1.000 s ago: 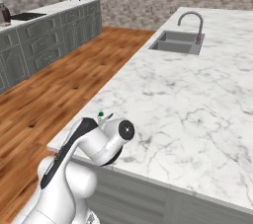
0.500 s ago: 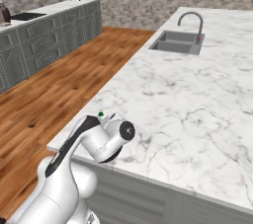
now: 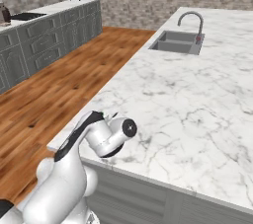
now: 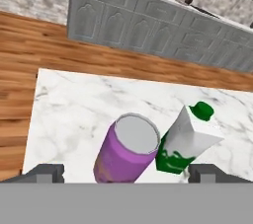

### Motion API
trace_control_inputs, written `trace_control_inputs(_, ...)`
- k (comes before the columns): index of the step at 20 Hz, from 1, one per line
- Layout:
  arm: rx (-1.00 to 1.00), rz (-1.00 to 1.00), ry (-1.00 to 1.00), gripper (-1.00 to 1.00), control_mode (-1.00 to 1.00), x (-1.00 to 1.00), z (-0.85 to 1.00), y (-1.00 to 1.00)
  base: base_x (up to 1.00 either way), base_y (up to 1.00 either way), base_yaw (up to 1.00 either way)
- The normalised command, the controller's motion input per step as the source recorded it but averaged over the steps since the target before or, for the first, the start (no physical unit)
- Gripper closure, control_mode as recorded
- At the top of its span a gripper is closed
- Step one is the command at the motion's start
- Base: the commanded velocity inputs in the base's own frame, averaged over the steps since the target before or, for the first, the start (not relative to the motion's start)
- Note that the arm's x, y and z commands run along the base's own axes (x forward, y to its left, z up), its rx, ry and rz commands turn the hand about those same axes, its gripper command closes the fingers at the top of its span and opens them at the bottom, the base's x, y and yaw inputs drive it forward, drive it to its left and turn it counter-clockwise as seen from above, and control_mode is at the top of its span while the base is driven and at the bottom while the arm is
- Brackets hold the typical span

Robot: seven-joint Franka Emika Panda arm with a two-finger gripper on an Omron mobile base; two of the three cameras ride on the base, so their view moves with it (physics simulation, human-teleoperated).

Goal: Pick the water bottle, can, milk from the counter and place them in the open cabinet.

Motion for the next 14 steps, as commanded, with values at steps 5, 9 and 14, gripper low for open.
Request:
trace_control_inputs(5, 0.0, 0.0, 0.02, -1.0, -1.0, 0.0, -0.2, 0.0, 0.0, 0.0, 0.0)
trace_control_inputs(9, 0.0, 0.0, 0.01, -1.0, -1.0, 0.14, -0.26, 0.01, 0.0, 0.0, 0.0)
trace_control_inputs(14, 0.0, 0.0, 0.02, -1.0, -1.0, 0.22, -0.15, 0.0, 0.0, 0.0, 0.0)
